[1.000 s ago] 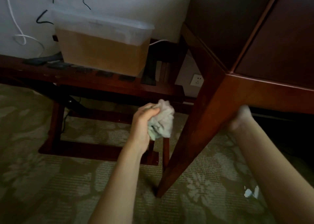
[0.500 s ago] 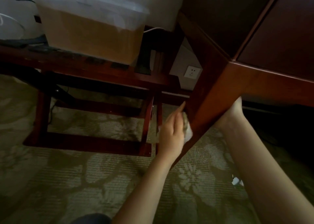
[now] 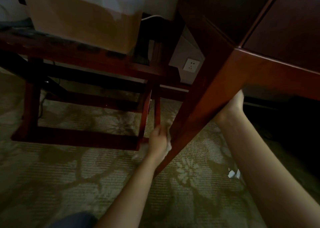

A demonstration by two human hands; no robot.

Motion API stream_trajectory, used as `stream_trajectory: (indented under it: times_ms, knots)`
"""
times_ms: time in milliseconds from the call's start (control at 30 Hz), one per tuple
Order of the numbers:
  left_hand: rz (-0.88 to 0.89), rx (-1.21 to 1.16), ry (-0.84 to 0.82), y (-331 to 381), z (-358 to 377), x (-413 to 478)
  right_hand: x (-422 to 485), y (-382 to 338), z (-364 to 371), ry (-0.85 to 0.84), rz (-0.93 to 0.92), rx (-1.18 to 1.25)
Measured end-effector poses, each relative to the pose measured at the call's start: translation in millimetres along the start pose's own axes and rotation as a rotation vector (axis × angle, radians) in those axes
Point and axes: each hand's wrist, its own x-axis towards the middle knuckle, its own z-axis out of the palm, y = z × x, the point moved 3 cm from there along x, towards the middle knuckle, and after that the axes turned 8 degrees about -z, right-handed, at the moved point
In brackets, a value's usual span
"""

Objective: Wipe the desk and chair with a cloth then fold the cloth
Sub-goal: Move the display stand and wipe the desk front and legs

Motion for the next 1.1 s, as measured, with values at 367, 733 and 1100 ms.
stream_trajectory:
  times_ms: [367,733,1100]
  knots:
    - [0.337,-0.005,-0.045,81.5,29.2,-17.1,1.0,5.5,0.1,0.040,0.049,0.023]
    - [-0.304,-0.165,0.533,-49.5,-6.9,-46.2,-29.8,110.2,-79.3,0.187,0.349,-0.317]
    - [0.161,0.079,0.439,67.2,31.4,-87.1,-46.5,76.5,-72.1,-0.161,0.499,-0.364]
